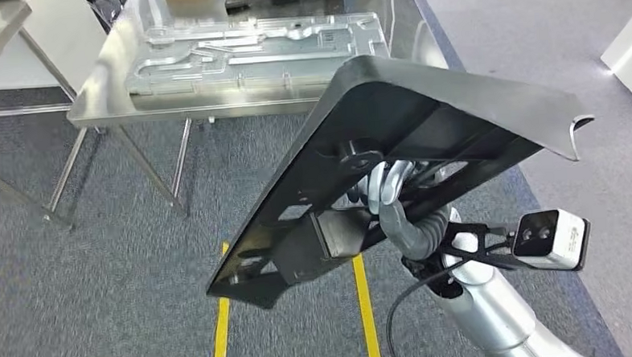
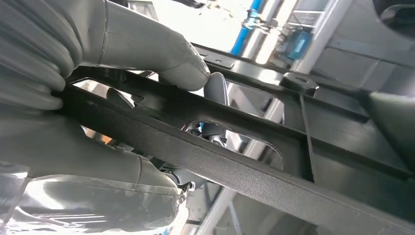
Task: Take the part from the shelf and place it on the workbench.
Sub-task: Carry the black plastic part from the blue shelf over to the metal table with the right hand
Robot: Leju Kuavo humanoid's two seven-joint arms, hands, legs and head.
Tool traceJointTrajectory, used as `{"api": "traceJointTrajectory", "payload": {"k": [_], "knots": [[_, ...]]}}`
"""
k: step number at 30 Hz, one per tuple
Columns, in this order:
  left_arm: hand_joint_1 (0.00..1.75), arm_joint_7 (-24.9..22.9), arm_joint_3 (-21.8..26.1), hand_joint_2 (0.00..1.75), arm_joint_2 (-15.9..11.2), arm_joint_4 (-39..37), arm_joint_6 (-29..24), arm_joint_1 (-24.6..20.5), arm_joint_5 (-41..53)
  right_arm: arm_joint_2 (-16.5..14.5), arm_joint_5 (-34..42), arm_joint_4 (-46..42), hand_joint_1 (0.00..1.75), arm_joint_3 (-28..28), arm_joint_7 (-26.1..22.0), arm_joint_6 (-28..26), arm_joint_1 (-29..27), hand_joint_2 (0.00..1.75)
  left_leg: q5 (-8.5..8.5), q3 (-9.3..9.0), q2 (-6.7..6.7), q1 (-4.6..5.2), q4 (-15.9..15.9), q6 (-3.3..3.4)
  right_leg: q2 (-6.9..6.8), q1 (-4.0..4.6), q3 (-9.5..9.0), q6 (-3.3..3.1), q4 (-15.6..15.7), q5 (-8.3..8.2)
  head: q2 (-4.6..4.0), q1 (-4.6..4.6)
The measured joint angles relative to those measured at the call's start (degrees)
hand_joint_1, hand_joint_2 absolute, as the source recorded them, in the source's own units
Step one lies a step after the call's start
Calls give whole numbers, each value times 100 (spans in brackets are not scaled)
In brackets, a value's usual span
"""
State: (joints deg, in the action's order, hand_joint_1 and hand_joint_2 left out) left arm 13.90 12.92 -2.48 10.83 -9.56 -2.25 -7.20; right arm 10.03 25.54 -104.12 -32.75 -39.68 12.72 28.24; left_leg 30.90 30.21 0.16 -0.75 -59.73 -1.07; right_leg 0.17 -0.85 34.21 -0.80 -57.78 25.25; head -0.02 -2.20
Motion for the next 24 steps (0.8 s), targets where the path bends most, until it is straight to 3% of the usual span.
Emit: {"api": "traceJointTrajectory", "payload": {"k": [3,4,5,6,8,10,12,15,16,18,19,20,21,24], "knots": [[0,1,0,175,-7,1,11,8,16,-2,56,-13,166,1,-1,-2,-14,175,425,668,-1,-6,-1169,-48,8,8,-103,-57,11,85,0,0],[0,1,0,175,-7,1,18,19,27,-2,91,-12,166,0,1,2,-24,175,437,871,-2,-6,-1434,-51,27,14,-140,-59,11,118,0,-1],[0,1,0,175,-7,1,25,33,37,-2,125,-11,166,-1,1,8,-30,175,325,973,-2,-5,-1477,-45,51,18,-185,-58,11,153,0,-1],[0,1,0,175,-7,1,31,45,46,-2,154,-10,166,-1,0,14,-32,175,99,962,-7,-5,-1287,-31,79,20,-240,-52,10,190,0,0],[0,0,3,175,-10,1,34,60,56,-2,189,-9,166,1,-3,16,-27,175,-446,711,-36,6,-499,28,121,24,-360,-30,13,274,0,0],[0,-1,11,175,-16,-1,29,58,59,-2,200,-9,166,5,-9,4,-17,175,-677,509,-61,37,51,92,154,36,-416,21,12,339,0,0],[0,0,19,175,-19,-1,25,37,64,-2,200,-19,166,21,-7,-21,-9,175,-642,480,-61,64,140,142,177,36,-421,91,32,366,0,-1],[0,3,24,175,-20,2,34,31,72,-2,196,-88,166,71,1,-63,5,175,-628,384,-47,21,229,231,121,38,-395,192,-107,486,0,0],[0,4,25,175,-19,3,38,35,74,-1,194,-111,166,89,1,-74,13,175,-619,343,-41,7,259,259,88,38,-262,219,-375,606,0,1],[0,7,28,175,-19,3,44,41,79,0,193,-130,166,111,-1,-86,12,175,-572,299,-35,12,267,300,47,25,218,256,-1162,874,0,1],[0,8,28,175,-19,3,46,42,86,2,193,-134,166,116,0,-88,-4,175,-543,273,-36,13,267,308,44,18,450,268,-1483,923,0,2],[0,11,28,175,-19,3,50,47,94,4,193,-138,166,119,1,-90,-18,175,-514,242,-38,14,267,309,43,13,595,274,-1629,879,0,2],[0,15,28,175,-19,3,55,52,103,6,193,-145,166,122,1,-92,-26,175,-480,198,-39,14,266,304,38,10,625,273,-1545,714,0,2],[0,40,28,175,-17,3,63,60,125,10,193,-204,166,138,0,-109,-33,175,-350,43,-41,25,257,251,-7,25,224,213,-409,5,0,2]]}}
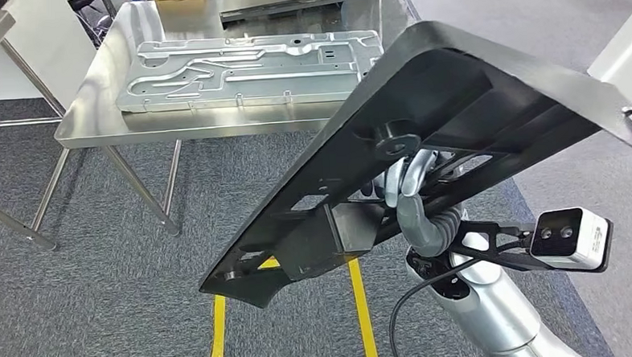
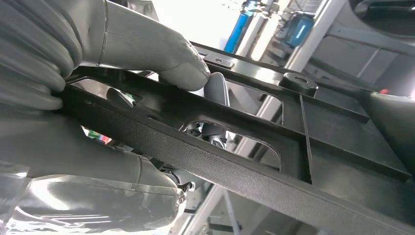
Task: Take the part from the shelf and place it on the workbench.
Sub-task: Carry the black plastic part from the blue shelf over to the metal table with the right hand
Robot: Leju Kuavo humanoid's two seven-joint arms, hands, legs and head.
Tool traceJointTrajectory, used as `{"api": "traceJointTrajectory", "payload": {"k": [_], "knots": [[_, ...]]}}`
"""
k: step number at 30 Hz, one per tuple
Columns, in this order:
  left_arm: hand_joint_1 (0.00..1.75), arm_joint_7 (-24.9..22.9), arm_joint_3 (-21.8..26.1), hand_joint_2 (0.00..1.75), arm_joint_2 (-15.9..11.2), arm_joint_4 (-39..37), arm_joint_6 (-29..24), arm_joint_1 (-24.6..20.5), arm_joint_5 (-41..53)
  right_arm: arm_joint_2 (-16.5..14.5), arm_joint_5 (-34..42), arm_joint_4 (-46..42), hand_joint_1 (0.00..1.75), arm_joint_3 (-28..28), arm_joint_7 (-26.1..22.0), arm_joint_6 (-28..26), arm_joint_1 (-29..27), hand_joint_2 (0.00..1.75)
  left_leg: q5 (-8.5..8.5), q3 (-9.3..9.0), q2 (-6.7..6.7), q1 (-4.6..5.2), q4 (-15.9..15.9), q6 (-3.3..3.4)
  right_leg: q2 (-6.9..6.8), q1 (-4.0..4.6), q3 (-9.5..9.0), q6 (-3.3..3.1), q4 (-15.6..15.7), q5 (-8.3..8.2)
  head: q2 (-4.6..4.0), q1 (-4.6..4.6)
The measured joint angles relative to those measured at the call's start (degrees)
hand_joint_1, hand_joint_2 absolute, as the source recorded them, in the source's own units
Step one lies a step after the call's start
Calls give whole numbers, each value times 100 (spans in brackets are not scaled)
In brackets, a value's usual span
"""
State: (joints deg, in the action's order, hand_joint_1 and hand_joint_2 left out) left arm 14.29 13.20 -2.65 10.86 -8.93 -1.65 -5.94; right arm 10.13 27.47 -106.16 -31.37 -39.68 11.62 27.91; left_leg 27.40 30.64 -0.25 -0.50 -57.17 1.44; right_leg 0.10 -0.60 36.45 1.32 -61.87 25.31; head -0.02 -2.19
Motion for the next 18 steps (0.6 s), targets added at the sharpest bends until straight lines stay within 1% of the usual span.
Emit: {"api": "traceJointTrajectory", "payload": {"k": [1,2,3,5,6,7,8,9,10,11,12,13,14,15,16,17,18], "knots": [[0,9,0,175,-1,0,3,-6,11,1,0,-23,166,5,-1,-8,-6,175,39,-26,-1,10,-5,-30,-12,13,-110,-30,269,-98,0,-1],[0,14,0,175,-2,0,7,-13,23,2,-4,-44,166,10,-3,-15,-22,175,67,-32,-1,17,-7,-62,-16,29,-153,-60,375,-94,0,-1],[0,18,0,175,-3,0,12,-20,35,5,-20,-68,166,22,-7,-21,-47,175,89,-45,2,21,-4,-97,-8,46,-164,-92,391,-56,0,-1],[0,21,0,175,-7,1,21,-31,53,9,-78,-135,166,51,-15,-24,-110,175,132,-73,11,7,-7,-159,14,39,-195,-158,413,-30,0,-1],[0,21,0,175,-7,2,24,-34,57,9,-108,-171,166,68,-20,-20,-139,175,194,-42,14,-1,-115,-190,18,28,-231,-196,432,-12,0,-1],[0,21,0,175,-10,3,26,-35,62,7,-138,-204,166,78,-25,-9,-166,175,300,64,15,-8,-348,-219,17,14,-275,-227,450,9,0,-2],[0,21,0,175,-14,4,28,-35,66,4,-161,-229,166,85,-31,3,-198,175,441,248,14,-19,-703,-243,13,9,-319,-252,459,39,0,-2],[0,20,0,175,-17,4,31,-35,70,2,-179,-244,166,91,-35,15,-235,175,591,495,15,-22,-1139,-263,11,11,-361,-271,461,80,0,-2],[0,17,0,175,-20,4,35,-29,77,1,-196,-251,166,94,-37,26,-276,175,680,734,15,-23,-1509,-276,14,15,-403,-277,461,120,0,-2],[0,15,0,175,-22,4,42,-23,86,1,-205,-255,166,98,-37,37,-316,175,659,904,15,-23,-1711,-278,20,19,-453,-278,461,163,0,-2],[0,13,0,175,-21,4,48,-15,96,1,-211,-257,166,104,-37,48,-348,175,529,976,15,-23,-1706,-271,28,24,-510,-276,460,207,0,-2],[0,11,0,175,-22,4,55,-10,109,-1,-218,-263,166,115,-37,61,-369,175,273,917,15,-20,-1431,-250,36,28,-583,-268,461,257,0,-2],[0,11,0,175,-24,4,61,-6,123,-4,-228,-272,166,131,-38,80,-381,175,-17,786,14,-14,-1013,-217,40,31,-658,-258,463,312,0,-2],[0,9,0,175,-29,4,65,-4,139,-8,-241,-281,166,151,-39,99,-390,175,-214,642,12,6,-641,-182,41,39,-720,-240,469,363,0,-2],[0,7,-1,175,-33,4,69,-8,155,-13,-258,-293,166,174,-42,119,-400,175,-333,510,10,28,-322,-144,46,41,-764,-212,475,405,0,-2],[0,3,-1,175,-38,4,72,-16,167,-19,-277,-305,166,199,-43,139,-415,175,-342,441,7,51,-166,-111,48,40,-784,-181,493,433,0,-2],[0,-1,-2,175,-43,4,72,-23,175,-26,-292,-316,166,225,-44,155,-436,175,-291,407,4,71,-118,-80,49,40,-794,-143,493,432,0,-2]]}}
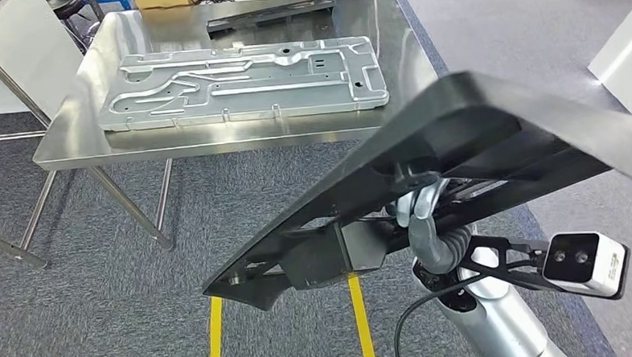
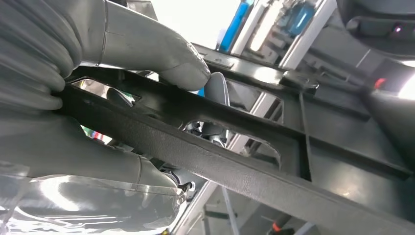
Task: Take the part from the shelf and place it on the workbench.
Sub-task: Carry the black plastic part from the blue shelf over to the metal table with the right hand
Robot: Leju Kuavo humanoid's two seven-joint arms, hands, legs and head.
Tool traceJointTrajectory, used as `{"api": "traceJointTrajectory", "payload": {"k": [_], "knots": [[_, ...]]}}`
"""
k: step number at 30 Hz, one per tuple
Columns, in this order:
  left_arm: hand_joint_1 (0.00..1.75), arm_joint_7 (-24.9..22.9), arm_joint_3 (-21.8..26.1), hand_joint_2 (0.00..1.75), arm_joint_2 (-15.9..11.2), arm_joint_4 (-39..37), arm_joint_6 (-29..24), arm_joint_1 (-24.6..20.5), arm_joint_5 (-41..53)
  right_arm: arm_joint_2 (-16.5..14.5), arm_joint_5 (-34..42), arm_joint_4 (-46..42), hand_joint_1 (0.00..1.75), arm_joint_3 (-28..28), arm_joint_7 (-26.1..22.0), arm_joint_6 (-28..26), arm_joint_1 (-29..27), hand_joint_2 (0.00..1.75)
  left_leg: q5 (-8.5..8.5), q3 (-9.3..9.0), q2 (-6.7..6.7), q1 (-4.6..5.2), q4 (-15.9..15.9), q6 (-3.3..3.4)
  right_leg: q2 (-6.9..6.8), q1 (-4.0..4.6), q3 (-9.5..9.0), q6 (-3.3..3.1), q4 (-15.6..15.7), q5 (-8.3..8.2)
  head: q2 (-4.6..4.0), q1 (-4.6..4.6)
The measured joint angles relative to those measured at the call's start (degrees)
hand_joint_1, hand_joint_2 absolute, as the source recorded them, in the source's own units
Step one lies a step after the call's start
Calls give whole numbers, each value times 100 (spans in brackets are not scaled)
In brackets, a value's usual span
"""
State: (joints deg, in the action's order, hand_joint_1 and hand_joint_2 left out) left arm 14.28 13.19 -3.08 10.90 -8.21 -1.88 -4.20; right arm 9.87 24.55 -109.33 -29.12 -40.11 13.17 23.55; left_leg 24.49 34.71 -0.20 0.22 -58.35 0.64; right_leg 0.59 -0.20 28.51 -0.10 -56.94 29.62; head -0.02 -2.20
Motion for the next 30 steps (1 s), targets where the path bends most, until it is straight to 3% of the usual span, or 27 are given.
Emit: {"api": "traceJointTrajectory", "payload": {"k": [2,4,5,7,9,10,13,14,15,18,20,22,24,25,26,28,30], "knots": [[0,-9,-1,175,-4,1,0,-8,4,-16,-21,-25,166,46,-3,31,-42,175,36,-79,-5,-7,88,64,-3,-9,-31,65,-27,-8,0,0],[0,-19,1,175,-5,1,-1,-6,7,-31,-50,-55,166,95,-9,78,-69,175,80,-210,-6,-32,147,135,-15,-17,78,118,-328,69,0,1],[0,-25,1,175,-4,1,-1,-8,8,-37,-69,-70,166,121,-9,106,-87,175,109,-270,-6,-40,165,162,-20,-27,248,142,-630,170,0,1],[0,-31,2,175,-3,1,-2,-13,9,-49,-96,-80,166,165,-9,164,-148,175,190,-352,-9,-38,168,189,-25,-40,762,181,-1358,428,0,1],[0,-37,2,175,-2,1,-3,-6,10,-65,-109,-80,166,193,-8,233,-212,175,284,-456,-16,-37,167,184,-27,-52,1131,202,-1658,486,0,2],[0,-39,2,175,-1,1,-3,-2,12,-75,-116,-80,166,214,-8,270,-231,175,341,-533,-19,-37,167,174,-29,-55,1170,203,-1506,341,0,2],[0,-42,2,175,0,-1,-5,-5,18,-109,-132,-77,166,280,-8,345,-251,175,532,-759,-25,-30,171,113,-52,-36,943,133,-448,-468,0,3],[0,-43,2,175,-1,-1,-5,-16,23,-126,-136,-78,166,295,-7,356,-254,175,588,-796,-24,-24,183,80,-57,-20,884,98,-237,-607,0,4],[0,-44,2,175,-2,-1,-5,-25,31,-143,-142,-78,166,310,-7,364,-258,175,625,-844,-22,-18,187,46,-55,-7,856,65,-134,-655,0,7],[0,-45,1,175,-3,1,-5,-48,60,-189,-159,-94,166,337,-6,371,-262,175,658,-961,-14,-16,95,-57,-25,-17,704,-46,-84,-561,0,8],[0,-45,-1,175,-3,1,-9,-60,70,-222,-162,-110,166,341,-7,370,-261,175,747,-723,-14,-35,-393,-105,-27,-32,545,-110,-59,-482,0,6],[0,-47,-1,175,-2,1,-15,-64,74,-251,-166,-115,166,342,-5,370,-272,175,1002,-201,-11,-55,-1147,-146,-29,-33,429,-136,-51,-379,0,4],[0,-54,0,175,-3,1,-17,-51,77,-267,-166,-114,166,342,1,372,-294,175,1242,217,-11,-70,-1512,-180,-12,-33,310,-137,-51,-268,0,4],[0,-57,1,175,-3,1,-18,-38,83,-274,-160,-114,166,342,10,374,-300,175,1217,305,-11,-77,-1426,-185,5,-33,232,-131,-51,-208,0,4],[0,-61,1,175,-4,1,-19,-25,92,-283,-144,-114,166,343,21,380,-303,175,1047,318,-13,-84,-1182,-179,25,-33,146,-119,-51,-143,0,4],[0,-66,3,175,-8,-1,-21,9,110,-305,-99,-112,166,347,40,398,-308,175,369,251,-39,-79,-485,-144,59,-28,-10,-80,-54,-7,0,5],[0,-72,5,175,-10,-3,-21,25,120,-329,-61,-111,166,355,43,414,-316,175,-63,191,-62,-53,-108,-91,95,-17,-104,-15,-58,100,0,7]]}}
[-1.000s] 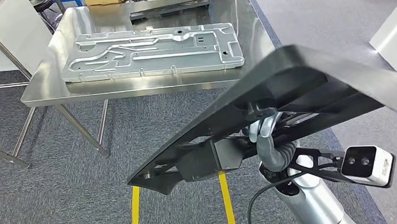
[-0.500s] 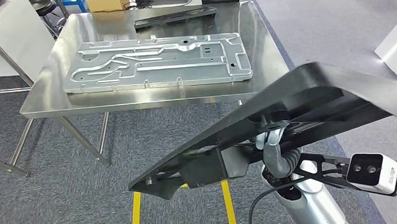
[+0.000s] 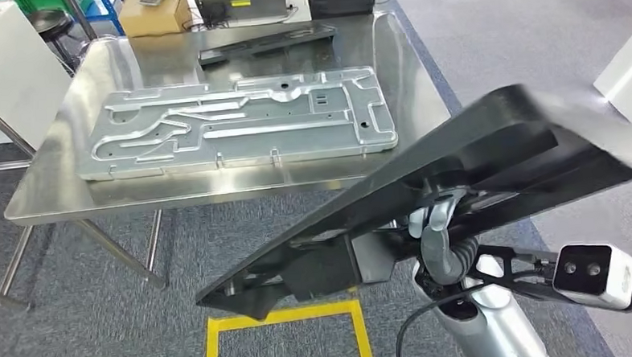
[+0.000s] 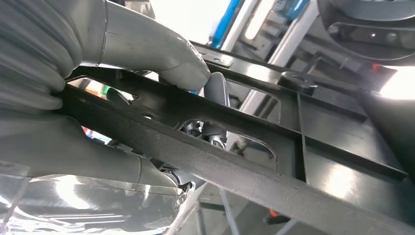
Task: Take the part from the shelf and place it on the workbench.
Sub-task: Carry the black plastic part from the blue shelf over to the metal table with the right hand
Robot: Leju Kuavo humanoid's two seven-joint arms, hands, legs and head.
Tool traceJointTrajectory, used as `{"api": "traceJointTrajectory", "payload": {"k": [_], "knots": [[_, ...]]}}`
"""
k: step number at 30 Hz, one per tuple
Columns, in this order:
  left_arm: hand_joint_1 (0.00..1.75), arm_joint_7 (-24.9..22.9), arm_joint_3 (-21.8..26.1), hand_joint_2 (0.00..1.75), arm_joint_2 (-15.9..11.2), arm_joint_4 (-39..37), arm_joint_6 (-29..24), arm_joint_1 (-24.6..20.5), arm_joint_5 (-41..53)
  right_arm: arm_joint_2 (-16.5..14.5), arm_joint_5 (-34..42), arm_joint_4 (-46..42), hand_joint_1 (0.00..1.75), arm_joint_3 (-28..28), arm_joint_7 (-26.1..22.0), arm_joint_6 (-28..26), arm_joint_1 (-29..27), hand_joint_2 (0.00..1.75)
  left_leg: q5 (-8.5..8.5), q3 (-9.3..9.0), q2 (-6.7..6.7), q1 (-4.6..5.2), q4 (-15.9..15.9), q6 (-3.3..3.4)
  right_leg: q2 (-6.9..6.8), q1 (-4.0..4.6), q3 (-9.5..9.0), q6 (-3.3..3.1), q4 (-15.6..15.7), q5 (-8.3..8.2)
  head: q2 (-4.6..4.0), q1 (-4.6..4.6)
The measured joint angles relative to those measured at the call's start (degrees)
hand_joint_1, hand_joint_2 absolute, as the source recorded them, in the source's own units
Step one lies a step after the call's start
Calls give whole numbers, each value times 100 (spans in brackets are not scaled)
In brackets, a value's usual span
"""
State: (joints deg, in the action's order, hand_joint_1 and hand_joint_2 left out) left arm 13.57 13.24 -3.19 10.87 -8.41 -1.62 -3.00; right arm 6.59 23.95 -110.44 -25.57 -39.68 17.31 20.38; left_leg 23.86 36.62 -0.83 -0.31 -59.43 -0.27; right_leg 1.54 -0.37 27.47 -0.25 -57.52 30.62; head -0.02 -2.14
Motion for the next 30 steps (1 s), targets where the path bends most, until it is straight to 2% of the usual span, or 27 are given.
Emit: {"api": "traceJointTrajectory", "payload": {"k": [3,4,5,7,8,9,10,11,13,14,15,18,19,20,22,24,25,26,28,29,30], "knots": [[0,-5,2,175,0,-1,1,-26,11,-20,26,-27,166,43,-1,22,-18,175,-5,-120,32,5,67,114,16,3,-25,98,-135,2,0,-1],[0,-3,3,175,0,-1,2,-35,16,-21,35,-42,166,65,-5,33,-23,175,15,-174,45,-2,94,154,-13,2,59,118,-307,2,0,-1],[0,1,3,175,0,-1,2,-46,25,-21,44,-55,166,85,-10,44,-29,175,37,-225,53,-6,116,187,-44,-3,212,136,-570,54,0,0],[0,10,3,175,-1,-1,2,-57,40,-21,53,-67,166,115,-19,61,-54,175,112,-305,71,-2,135,229,-89,-6,697,168,-1259,306,0,-1],[0,14,3,175,-1,-1,2,-58,46,-21,54,-68,166,125,-21,65,-74,175,159,-349,82,2,136,236,-92,-6,938,179,-1528,446,0,-1],[0,15,3,175,-1,-1,2,-56,49,-21,56,-68,166,135,-22,70,-94,175,210,-403,92,8,136,240,-95,-6,1111,185,-1653,515,0,-1],[0,16,3,175,-1,-1,2,-54,53,-21,57,-69,166,146,-23,81,-112,175,264,-472,102,15,136,241,-103,-3,1187,179,-1591,463,0,-1],[0,16,3,175,0,0,2,-53,57,-21,56,-73,166,161,-25,99,-129,175,322,-551,114,23,137,240,-118,4,1177,162,-1359,285,0,-1],[0,15,3,175,9,-1,4,-52,64,-26,22,-96,166,212,-28,156,-167,175,445,-708,140,43,136,220,-219,55,1025,68,-646,-295,0,0],[0,15,4,175,16,-2,5,-51,69,-36,-14,-113,166,243,-30,192,-192,175,499,-764,149,53,137,197,-272,86,961,24,-375,-485,0,6],[0,11,7,175,21,-3,7,-54,74,-53,-68,-142,166,281,-32,242,-225,175,548,-799,161,60,151,165,-310,113,921,-19,-215,-606,0,9],[0,-12,35,175,18,-3,8,-66,92,-156,-218,-274,166,433,-42,436,-356,175,600,-906,187,65,125,56,-264,101,796,-93,-86,-621,0,13],[0,-16,55,175,16,-2,6,-67,95,-192,-242,-314,166,481,-45,485,-386,175,622,-913,177,62,38,27,-245,81,729,-120,-46,-615,0,12],[0,-19,77,175,14,-2,3,-70,88,-224,-259,-344,166,518,-48,516,-403,175,675,-847,159,54,-124,-3,-234,65,662,-151,-21,-600,0,13],[0,-18,113,175,10,-2,-13,-73,70,-278,-319,-379,166,567,-50,536,-437,175,880,-485,127,23,-723,-58,-206,50,581,-191,-1,-546,0,11],[0,-14,144,175,7,-2,-31,-70,56,-325,-465,-410,166,628,-50,538,-521,175,1110,-54,122,-16,-1280,-114,-168,48,523,-192,-2,-478,0,11],[0,-10,167,175,8,-2,-37,-62,53,-352,-557,-440,166,670,-49,541,-584,175,1109,72,123,-33,-1346,-131,-149,45,485,-183,-2,-441,0,10],[0,-3,193,175,8,-3,-39,-49,51,-384,-649,-480,166,715,-48,551,-652,175,970,106,123,-48,-1225,-141,-131,40,437,-171,-3,-401,0,10],[0,20,242,175,8,-3,-42,-15,46,-459,-833,-580,166,794,-50,567,-782,175,413,-47,122,-66,-559,-151,-106,26,325,-133,-2,-315,0,10],[0,31,261,175,9,-4,-40,-1,44,-498,-932,-631,166,828,-51,558,-834,175,223,-131,118,-57,-242,-142,-99,20,279,-109,-1,-281,0,11],[0,45,273,175,10,-4,-34,3,46,-535,-1051,-675,166,857,-51,509,-871,175,126,-192,118,-41,-24,-117,-93,17,262,-78,-5,-253,0,11]]}}
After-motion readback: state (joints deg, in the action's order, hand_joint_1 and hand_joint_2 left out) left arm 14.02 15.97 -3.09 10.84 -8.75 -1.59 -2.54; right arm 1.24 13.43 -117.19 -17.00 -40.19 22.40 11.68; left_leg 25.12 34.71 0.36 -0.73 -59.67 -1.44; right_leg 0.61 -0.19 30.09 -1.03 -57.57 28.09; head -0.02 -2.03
